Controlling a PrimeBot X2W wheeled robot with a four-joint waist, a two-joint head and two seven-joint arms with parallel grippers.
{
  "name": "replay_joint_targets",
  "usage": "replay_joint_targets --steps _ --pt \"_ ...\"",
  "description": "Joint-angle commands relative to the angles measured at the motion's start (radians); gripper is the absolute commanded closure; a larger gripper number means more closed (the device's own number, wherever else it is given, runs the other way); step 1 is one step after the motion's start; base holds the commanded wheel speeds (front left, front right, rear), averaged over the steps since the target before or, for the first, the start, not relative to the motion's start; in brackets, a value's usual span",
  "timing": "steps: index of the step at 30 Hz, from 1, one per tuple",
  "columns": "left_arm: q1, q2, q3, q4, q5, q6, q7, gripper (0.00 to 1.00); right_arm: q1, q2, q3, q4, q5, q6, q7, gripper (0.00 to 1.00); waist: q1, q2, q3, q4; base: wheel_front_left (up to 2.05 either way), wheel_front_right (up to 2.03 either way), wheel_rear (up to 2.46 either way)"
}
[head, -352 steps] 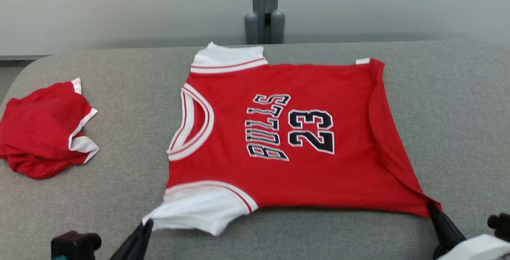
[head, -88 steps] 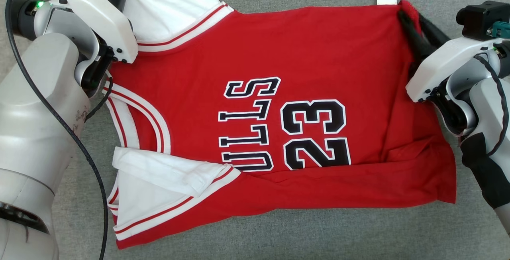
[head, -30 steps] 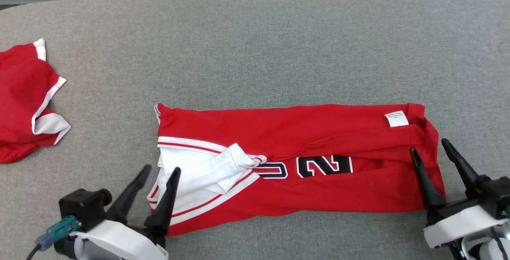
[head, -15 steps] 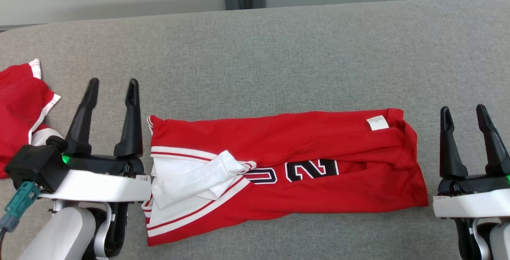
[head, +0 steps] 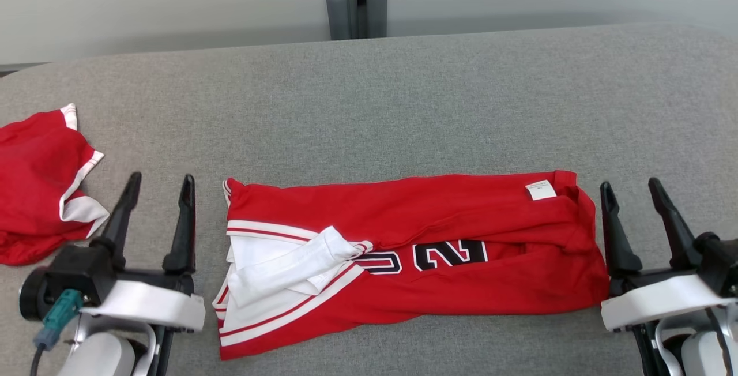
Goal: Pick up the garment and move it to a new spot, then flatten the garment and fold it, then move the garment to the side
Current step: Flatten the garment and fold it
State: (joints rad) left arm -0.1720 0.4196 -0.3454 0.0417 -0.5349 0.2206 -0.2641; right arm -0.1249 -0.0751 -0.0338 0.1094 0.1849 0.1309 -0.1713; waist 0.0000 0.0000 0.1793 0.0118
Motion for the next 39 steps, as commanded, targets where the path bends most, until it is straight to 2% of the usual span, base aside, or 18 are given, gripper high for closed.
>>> replay_joint_targets --steps 1,23,29,39 --pt "0.015 -0.005 0.002 0.008 0.004 -0.008 0.000 0.00 0.014 -0.002 -0.003 0.004 -0.001 0.000 0.006 0.00 0.0000 0.0000 -0.007 0.001 0.00 0.00 0.00" --pt "0.018 -0.019 -0.011 0.075 0.006 -0.039 0.000 0.00 0.015 -0.012 -0.010 0.030 0.004 0.000 0.031 0.00 0.0000 0.0000 -0.030 0.012 0.00 0.00 0.00" --pt "-0.006 -0.025 -0.017 0.079 0.010 -0.044 0.000 0.00 -0.028 -0.041 -0.034 0.180 0.001 0.000 0.038 0.00 0.0000 0.0000 -0.005 0.023 0.00 0.00 0.00" --pt "-0.043 -0.039 -0.029 0.101 0.011 -0.058 0.000 0.00 -0.160 -0.030 0.047 0.491 0.057 0.000 -0.023 0.00 0.0000 0.0000 0.048 0.033 0.00 0.00 0.00"
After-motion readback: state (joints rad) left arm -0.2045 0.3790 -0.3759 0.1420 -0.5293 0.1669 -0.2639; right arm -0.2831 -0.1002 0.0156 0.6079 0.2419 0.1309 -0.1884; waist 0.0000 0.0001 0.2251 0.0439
